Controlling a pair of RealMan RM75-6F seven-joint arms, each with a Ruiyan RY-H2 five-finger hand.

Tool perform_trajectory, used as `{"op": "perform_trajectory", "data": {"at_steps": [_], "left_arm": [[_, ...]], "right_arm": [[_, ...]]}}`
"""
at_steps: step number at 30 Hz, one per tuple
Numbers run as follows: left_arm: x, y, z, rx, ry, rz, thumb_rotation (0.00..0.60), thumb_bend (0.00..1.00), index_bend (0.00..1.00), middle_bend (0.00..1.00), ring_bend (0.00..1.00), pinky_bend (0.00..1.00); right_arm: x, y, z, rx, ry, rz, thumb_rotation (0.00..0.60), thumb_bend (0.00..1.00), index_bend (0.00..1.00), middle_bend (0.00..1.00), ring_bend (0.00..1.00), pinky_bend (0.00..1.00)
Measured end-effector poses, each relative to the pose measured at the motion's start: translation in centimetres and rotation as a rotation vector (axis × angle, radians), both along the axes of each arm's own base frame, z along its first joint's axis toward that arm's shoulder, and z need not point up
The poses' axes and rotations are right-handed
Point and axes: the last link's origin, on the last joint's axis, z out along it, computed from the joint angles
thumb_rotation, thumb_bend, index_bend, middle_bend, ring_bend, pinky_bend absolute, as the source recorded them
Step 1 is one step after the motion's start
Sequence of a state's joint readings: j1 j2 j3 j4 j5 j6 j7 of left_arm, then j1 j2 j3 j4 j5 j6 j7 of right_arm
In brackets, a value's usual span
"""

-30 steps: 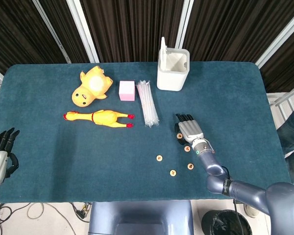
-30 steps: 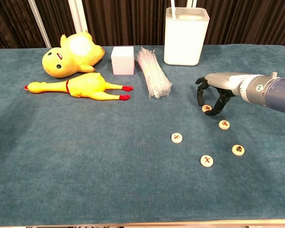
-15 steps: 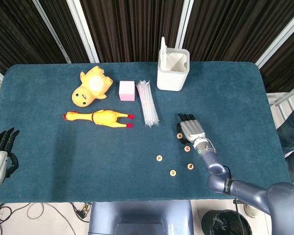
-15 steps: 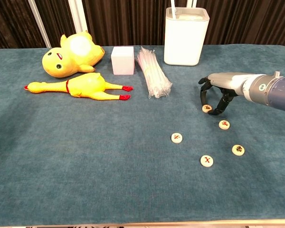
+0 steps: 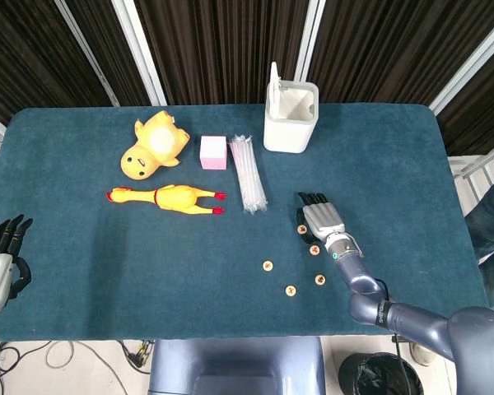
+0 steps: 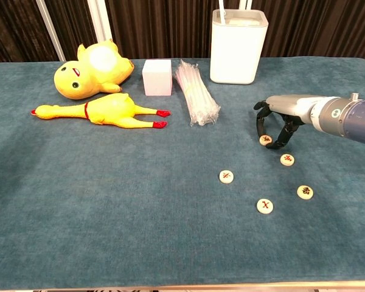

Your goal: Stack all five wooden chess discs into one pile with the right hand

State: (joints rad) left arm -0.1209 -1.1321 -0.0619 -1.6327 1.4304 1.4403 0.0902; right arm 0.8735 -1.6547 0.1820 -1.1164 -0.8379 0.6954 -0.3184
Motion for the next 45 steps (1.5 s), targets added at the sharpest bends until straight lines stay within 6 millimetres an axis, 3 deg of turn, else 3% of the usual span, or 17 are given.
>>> {"op": "perform_trajectory", "data": {"at_steps": [20,33,45], "left_arm": [[0.0,0.0,0.0,0.001,0.004,0.001,0.600,0.82,0.07,0.00,0.00,0.06],[0.0,0.0,0.2,0.010,0.001,0.003,0.600,0.82,0.07,0.00,0.00,0.06],[0.0,-0.1,0.3,0.009,-0.004,0.003,0.600,0.82,0.07,0.00,0.00,0.06]], "right_arm": [[0.1,0.3,1.5,-0.002,-0.001,0.013,0.600,0.38,0.52,0.00,0.00,0.06],[-1.0,3.9,4.6,0.008,0.014,0.060,0.600,0.38,0.52,0.00,0.00,0.07],[-2.4,5.8,4.9,0.010,0.023,0.065,0.600,0.38,0.52,0.00,0.00,0.09]]}}
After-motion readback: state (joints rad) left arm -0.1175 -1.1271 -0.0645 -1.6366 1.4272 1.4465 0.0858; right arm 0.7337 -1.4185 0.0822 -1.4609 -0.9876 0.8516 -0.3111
